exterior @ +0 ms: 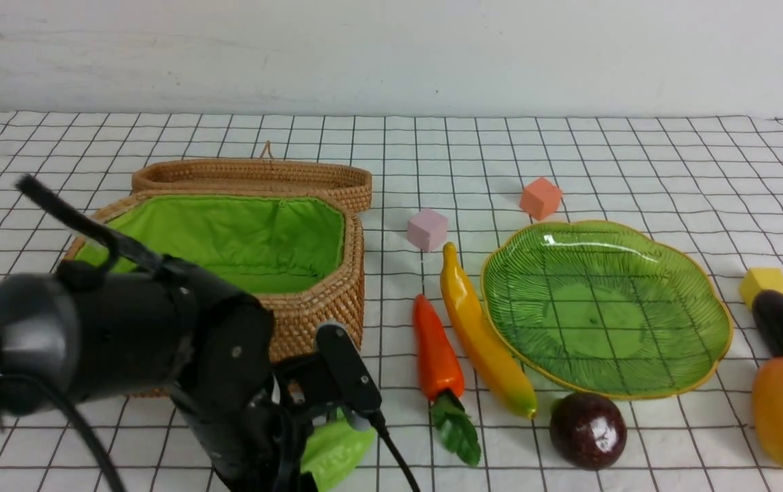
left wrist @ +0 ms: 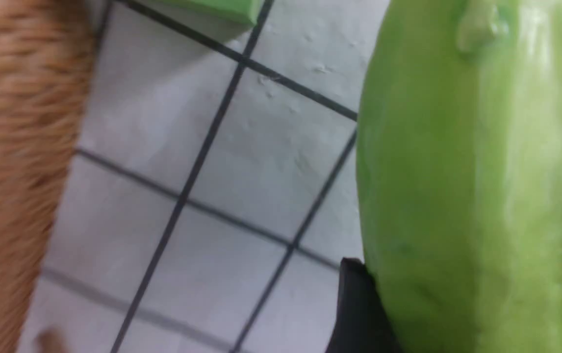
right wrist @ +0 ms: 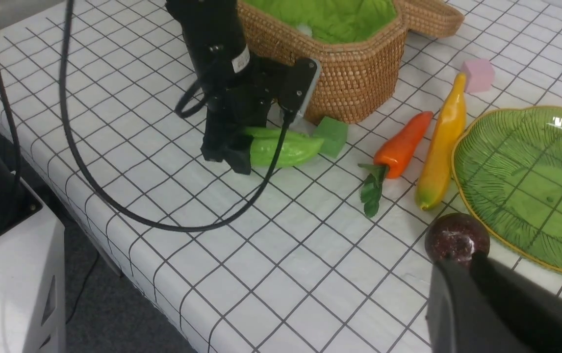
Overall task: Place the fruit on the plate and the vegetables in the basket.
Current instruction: Take a chayote with your left arm and place it on the basket on the left.
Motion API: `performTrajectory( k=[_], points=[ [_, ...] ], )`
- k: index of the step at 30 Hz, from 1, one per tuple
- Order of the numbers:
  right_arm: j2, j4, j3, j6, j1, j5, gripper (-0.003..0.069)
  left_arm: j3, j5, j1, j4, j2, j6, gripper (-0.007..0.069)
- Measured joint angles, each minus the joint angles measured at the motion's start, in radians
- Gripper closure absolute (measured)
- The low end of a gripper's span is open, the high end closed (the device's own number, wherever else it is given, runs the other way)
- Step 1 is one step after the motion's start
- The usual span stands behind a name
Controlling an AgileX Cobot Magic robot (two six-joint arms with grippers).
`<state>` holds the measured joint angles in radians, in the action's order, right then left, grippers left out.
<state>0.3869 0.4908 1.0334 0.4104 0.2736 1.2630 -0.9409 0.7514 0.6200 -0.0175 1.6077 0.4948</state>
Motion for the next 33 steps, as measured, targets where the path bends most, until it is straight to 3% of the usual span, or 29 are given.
performTrajectory(
  k=[3,7,9,10,14,24,30,33],
  points=[
    [0.000,0.000,0.000,0.000,0.000,0.000,0.0592,-0.038,0.092,0.000,-0.002,-0.106,-0.037,0.0188],
    [0.000,0.000,0.000,-0.004,0.000,0.000,0.0589,-0.199,0.130,-0.053,0.164,-0.250,-0.183,0.0188],
    [0.000,0.000,0.000,-0.008,0.000,0.000,0.0587,-0.238,0.120,-0.087,0.212,-0.249,-0.192,0.0188],
    [0.000,0.001,0.000,-0.014,0.000,0.000,0.0584,-0.295,0.100,-0.152,0.267,-0.226,-0.176,0.0188],
    [0.000,0.004,0.000,-0.018,0.000,0.000,0.0581,-0.385,0.058,-0.244,0.288,-0.116,-0.049,0.0188],
    [0.000,0.035,0.000,-0.021,0.000,0.000,0.0571,-0.416,0.011,-0.275,0.331,0.045,0.018,0.0182],
    [0.000,0.039,0.000,-0.021,0.000,0.000,0.0571,-0.417,0.026,-0.275,0.337,-0.009,0.020,-0.0025],
    [0.000,0.039,0.000,-0.021,0.000,0.000,0.0571,-0.417,0.048,-0.275,0.312,-0.048,0.020,-0.0041]
  ],
)
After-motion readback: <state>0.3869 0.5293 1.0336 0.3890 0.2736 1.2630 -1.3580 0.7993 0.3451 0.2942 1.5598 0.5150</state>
